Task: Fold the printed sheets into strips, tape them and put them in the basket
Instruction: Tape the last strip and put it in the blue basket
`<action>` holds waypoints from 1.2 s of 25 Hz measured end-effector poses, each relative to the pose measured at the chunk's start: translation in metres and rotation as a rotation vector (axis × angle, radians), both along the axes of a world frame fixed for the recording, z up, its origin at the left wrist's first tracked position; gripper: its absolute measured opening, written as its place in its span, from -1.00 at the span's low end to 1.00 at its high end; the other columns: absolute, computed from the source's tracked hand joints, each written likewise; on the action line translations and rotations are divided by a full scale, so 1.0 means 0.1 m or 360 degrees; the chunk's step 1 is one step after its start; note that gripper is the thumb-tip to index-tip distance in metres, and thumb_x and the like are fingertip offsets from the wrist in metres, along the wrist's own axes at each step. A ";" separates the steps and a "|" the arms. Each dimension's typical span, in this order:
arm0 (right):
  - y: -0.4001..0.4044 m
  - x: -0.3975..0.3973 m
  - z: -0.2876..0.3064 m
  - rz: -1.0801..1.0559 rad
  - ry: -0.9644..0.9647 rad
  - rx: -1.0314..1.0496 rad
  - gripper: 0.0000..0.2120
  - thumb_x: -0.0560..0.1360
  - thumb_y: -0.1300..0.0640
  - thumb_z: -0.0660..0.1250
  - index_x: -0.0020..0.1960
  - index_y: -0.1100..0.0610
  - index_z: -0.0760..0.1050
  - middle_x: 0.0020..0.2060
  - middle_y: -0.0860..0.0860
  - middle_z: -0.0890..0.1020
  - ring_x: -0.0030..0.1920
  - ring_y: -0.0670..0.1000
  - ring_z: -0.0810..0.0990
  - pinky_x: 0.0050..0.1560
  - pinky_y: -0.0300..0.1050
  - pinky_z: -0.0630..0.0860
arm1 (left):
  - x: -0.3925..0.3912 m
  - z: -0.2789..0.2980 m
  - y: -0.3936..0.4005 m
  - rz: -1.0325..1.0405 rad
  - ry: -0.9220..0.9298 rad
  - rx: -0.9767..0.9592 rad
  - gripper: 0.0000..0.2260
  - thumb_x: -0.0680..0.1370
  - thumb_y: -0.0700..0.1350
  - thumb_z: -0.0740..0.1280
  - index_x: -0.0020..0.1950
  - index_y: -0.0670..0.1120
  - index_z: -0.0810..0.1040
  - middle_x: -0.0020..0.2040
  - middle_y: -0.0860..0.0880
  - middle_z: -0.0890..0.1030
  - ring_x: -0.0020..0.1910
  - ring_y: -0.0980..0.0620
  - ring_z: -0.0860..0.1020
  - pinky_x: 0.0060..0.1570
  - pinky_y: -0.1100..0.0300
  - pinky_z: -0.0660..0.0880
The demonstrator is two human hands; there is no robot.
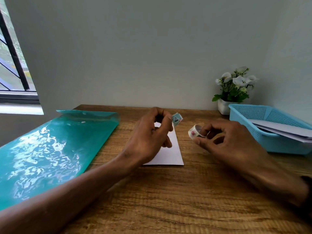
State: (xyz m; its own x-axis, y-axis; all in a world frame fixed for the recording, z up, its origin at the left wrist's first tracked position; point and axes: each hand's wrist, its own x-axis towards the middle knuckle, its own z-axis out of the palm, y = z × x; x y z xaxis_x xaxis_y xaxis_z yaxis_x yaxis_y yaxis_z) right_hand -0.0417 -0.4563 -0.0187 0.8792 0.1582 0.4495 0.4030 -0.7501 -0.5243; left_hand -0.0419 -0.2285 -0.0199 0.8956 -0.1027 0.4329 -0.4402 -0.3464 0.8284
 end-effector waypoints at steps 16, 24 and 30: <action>0.18 0.00 0.20 0.0115 0.0052 0.0691 -0.65 0.41 -0.23 0.51 0.10 -0.06 0.66 -0.06 -0.12 0.75 -0.06 -0.12 0.72 -0.11 -0.15 0.66 | 0.07 0.00 0.06 0.0268 -0.0222 0.0108 -0.87 0.65 0.05 0.37 0.12 0.03 0.60 -0.01 0.14 0.66 -0.31 0.18 0.70 -0.26 0.26 0.66; 0.69 0.18 0.25 0.0079 0.0234 0.1165 -0.75 0.40 0.09 0.59 0.03 0.08 0.65 -0.23 -0.07 0.76 -0.19 -0.09 0.75 -0.23 -0.20 0.68 | 0.15 0.03 0.13 0.0344 -0.0163 0.0023 -0.86 0.63 0.05 0.39 0.13 0.03 0.60 0.00 0.10 0.66 -0.27 0.13 0.70 -0.13 0.16 0.70; 0.65 0.13 0.05 0.0042 0.0442 0.1081 -0.55 0.42 0.09 0.59 0.25 -0.02 0.53 0.02 0.02 0.75 -0.09 -0.02 0.76 -0.02 -0.01 0.72 | 0.25 0.09 0.25 0.0422 0.0474 -0.0252 -0.45 0.63 0.25 0.29 0.56 0.13 0.25 0.53 -0.06 0.42 0.46 -0.12 0.42 0.44 -0.19 0.41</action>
State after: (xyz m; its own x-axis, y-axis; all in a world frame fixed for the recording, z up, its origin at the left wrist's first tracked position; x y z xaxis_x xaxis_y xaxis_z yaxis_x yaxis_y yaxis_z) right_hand -0.0291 -0.3914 -0.0141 0.9747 -0.0534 0.2170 0.2010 -0.2155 -0.9556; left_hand -0.0169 -0.2036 -0.0112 0.9703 0.1948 0.1431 -0.0864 -0.2736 0.9580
